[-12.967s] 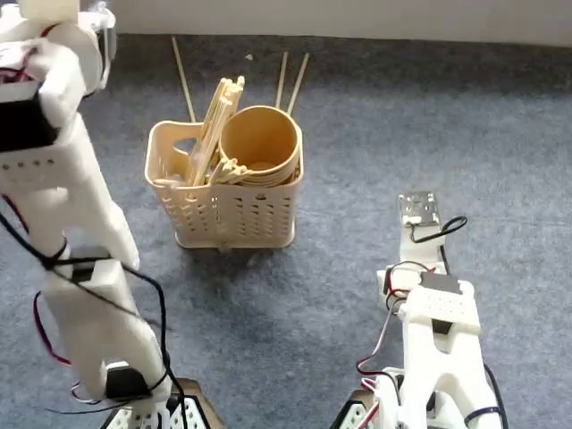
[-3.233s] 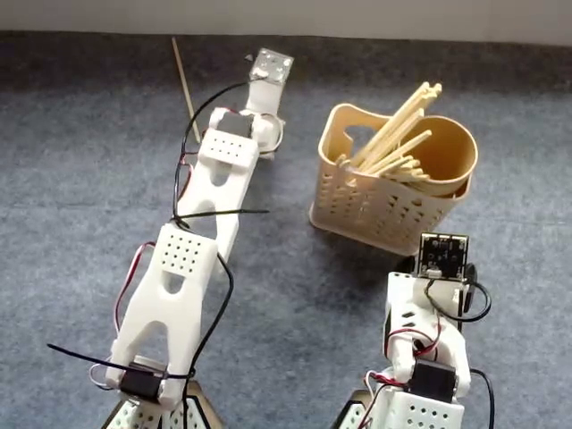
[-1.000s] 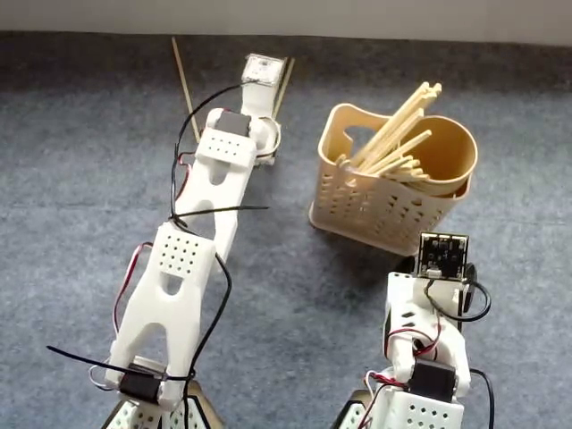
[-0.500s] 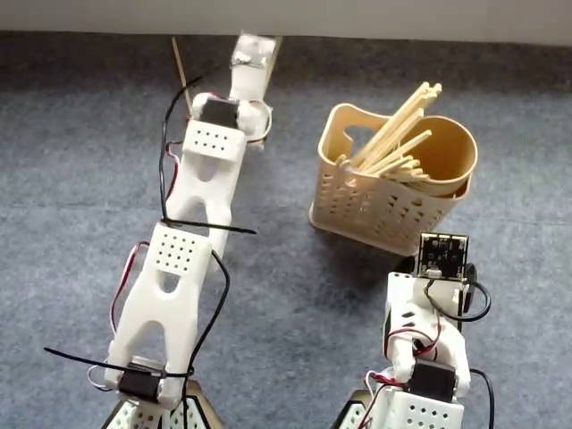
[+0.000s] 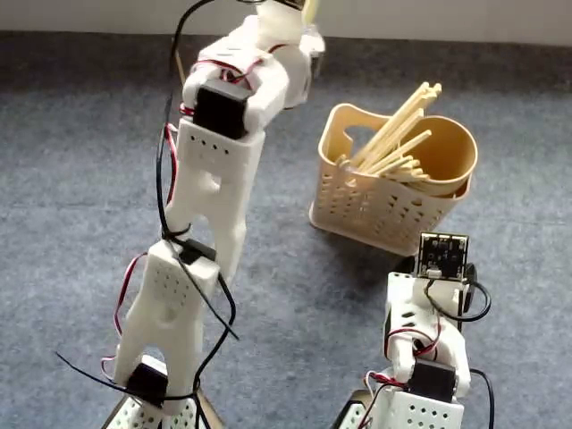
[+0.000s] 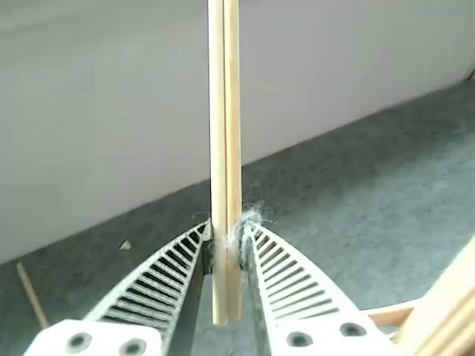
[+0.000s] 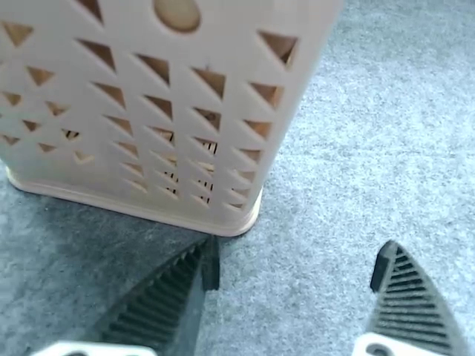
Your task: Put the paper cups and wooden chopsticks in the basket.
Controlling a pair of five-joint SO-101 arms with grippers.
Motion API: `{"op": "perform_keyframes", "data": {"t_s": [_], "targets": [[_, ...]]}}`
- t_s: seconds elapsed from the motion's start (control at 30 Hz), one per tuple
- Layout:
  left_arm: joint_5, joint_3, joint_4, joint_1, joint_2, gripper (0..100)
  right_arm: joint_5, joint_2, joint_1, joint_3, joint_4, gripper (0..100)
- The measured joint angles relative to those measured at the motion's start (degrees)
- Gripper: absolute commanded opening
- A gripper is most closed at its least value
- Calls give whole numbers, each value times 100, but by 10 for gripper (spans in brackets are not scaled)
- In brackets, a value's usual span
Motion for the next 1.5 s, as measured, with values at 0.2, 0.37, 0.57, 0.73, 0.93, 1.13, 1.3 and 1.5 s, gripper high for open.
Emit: {"op": "perform_keyframes", "data": {"t_s": [0.2,0.37,0.57,0.73,0.93,1.13,1.3,1.5], "targets": [[-26,0,-325,870,-967,5,0,0,0,0,0,321],[-958,-9,-44,1635,-2022,5,0,0,0,0,0,321],[-2004,-44,976,2760,-3569,5,0,0,0,0,0,321],[-1978,-79,1732,2585,-4193,5,0,0,0,0,0,321],[-1310,-88,1908,1626,-3754,4,0,0,-18,0,0,321],[-1248,-79,2040,1451,-4316,4,0,0,-18,0,0,321],[-1275,308,2119,703,-5846,4,0,0,-18,0,0,321],[-1301,3508,2084,-62,-8246,5,0,0,-18,0,0,321]]}}
